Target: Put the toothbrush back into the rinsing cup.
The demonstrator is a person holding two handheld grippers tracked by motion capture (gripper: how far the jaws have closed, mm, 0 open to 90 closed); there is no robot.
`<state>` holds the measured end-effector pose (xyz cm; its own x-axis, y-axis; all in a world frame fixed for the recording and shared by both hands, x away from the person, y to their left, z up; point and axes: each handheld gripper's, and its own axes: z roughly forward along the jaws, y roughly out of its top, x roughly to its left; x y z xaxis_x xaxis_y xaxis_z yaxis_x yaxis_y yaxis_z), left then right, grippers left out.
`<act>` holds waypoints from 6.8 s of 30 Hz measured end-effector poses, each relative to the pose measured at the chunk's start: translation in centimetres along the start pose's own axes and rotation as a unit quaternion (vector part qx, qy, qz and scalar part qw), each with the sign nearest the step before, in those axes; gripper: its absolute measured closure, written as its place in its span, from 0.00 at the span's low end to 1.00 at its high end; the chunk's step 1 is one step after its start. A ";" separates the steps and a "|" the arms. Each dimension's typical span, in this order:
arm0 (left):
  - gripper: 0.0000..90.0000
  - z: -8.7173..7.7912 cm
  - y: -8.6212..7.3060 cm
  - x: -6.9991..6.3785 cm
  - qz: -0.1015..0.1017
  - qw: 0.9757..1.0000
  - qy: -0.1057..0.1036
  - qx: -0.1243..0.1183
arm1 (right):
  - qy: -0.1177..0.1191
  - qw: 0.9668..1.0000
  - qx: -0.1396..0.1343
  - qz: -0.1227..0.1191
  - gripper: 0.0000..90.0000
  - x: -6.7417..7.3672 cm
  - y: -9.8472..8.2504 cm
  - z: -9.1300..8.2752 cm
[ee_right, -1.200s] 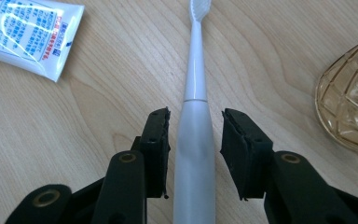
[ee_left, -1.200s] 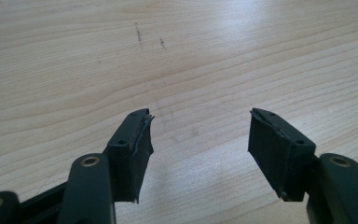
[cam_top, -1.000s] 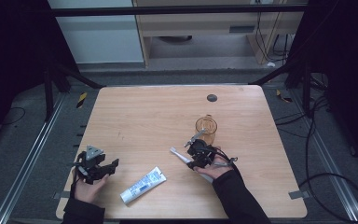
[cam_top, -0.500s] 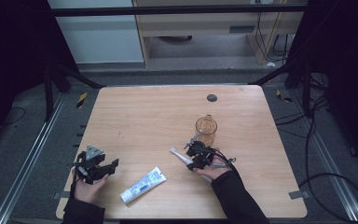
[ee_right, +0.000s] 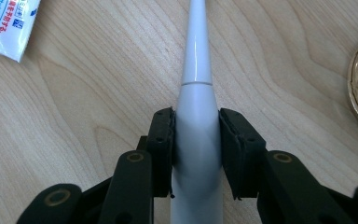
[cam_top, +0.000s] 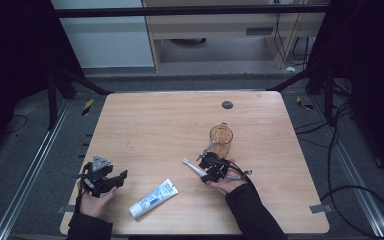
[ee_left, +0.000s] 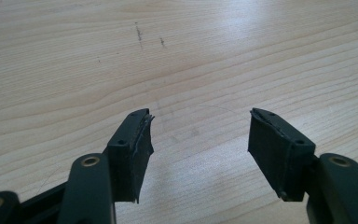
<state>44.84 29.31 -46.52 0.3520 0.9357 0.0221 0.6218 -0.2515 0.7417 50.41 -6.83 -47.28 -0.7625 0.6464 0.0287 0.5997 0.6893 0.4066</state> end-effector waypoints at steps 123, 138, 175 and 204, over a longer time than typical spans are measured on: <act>0.43 0.0 0.0 0.2 -0.006 1.000 0.000 -0.007 | -0.175 0.817 -0.521 0.172 0.75 -7.6 0.5 -11.4; 0.43 0.0 0.0 0.2 -0.005 1.000 0.000 -0.007 | -0.177 0.825 -0.506 0.178 0.75 -7.7 0.1 -9.0; 0.43 -0.1 0.0 0.1 -0.003 1.000 0.001 -0.007 | -0.176 0.843 -0.471 0.192 0.75 -7.4 -1.5 -5.9; 0.43 0.0 0.0 0.1 -0.003 1.000 0.001 -0.006 | -0.173 0.878 -0.405 0.185 0.74 -7.3 -2.0 -5.2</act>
<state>44.84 29.41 -46.50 0.3471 0.9376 0.0191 0.6152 -0.2430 0.7500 53.49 -14.61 -43.59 -0.3480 0.9345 0.0747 0.3148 0.0415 0.9482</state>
